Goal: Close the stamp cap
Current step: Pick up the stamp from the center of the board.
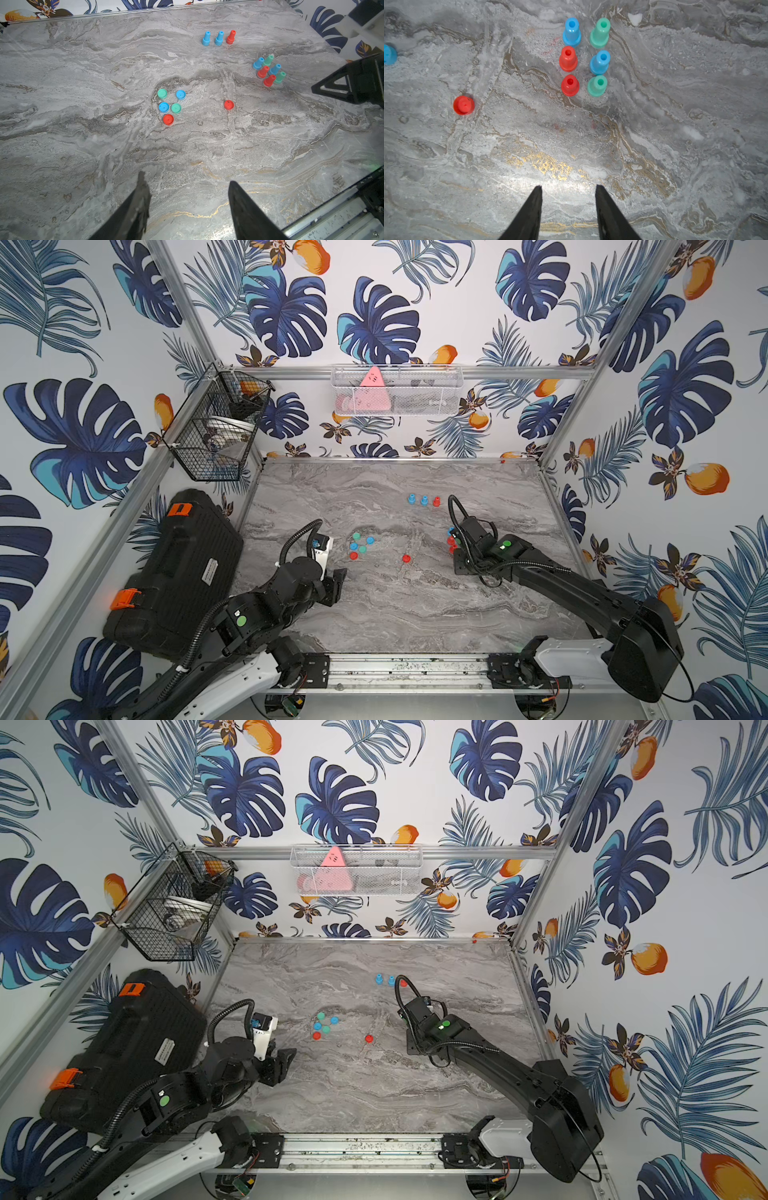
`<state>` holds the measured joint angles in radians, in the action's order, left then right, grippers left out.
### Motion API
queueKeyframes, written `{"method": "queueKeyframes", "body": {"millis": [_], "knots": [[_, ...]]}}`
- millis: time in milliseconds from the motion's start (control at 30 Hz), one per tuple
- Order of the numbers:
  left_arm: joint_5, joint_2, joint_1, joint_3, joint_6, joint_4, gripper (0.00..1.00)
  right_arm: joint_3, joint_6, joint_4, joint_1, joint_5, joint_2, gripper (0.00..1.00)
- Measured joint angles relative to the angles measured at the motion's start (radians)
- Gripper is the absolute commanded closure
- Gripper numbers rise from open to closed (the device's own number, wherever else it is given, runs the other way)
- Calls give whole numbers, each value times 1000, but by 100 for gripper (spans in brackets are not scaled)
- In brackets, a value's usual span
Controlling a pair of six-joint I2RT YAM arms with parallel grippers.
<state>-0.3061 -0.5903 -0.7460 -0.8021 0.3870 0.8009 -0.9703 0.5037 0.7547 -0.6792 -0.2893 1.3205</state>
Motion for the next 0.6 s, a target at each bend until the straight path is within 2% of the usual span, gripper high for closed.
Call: {"method": "queueKeyframes", "body": {"millis": [333,600], "knots": [[5,14,-2,3,-9,0,35,-132,-64,2,126,85,162,54],[-1,17,-3,3,-19,0,35,-184,-97,-19,179,150,267,55]]}}
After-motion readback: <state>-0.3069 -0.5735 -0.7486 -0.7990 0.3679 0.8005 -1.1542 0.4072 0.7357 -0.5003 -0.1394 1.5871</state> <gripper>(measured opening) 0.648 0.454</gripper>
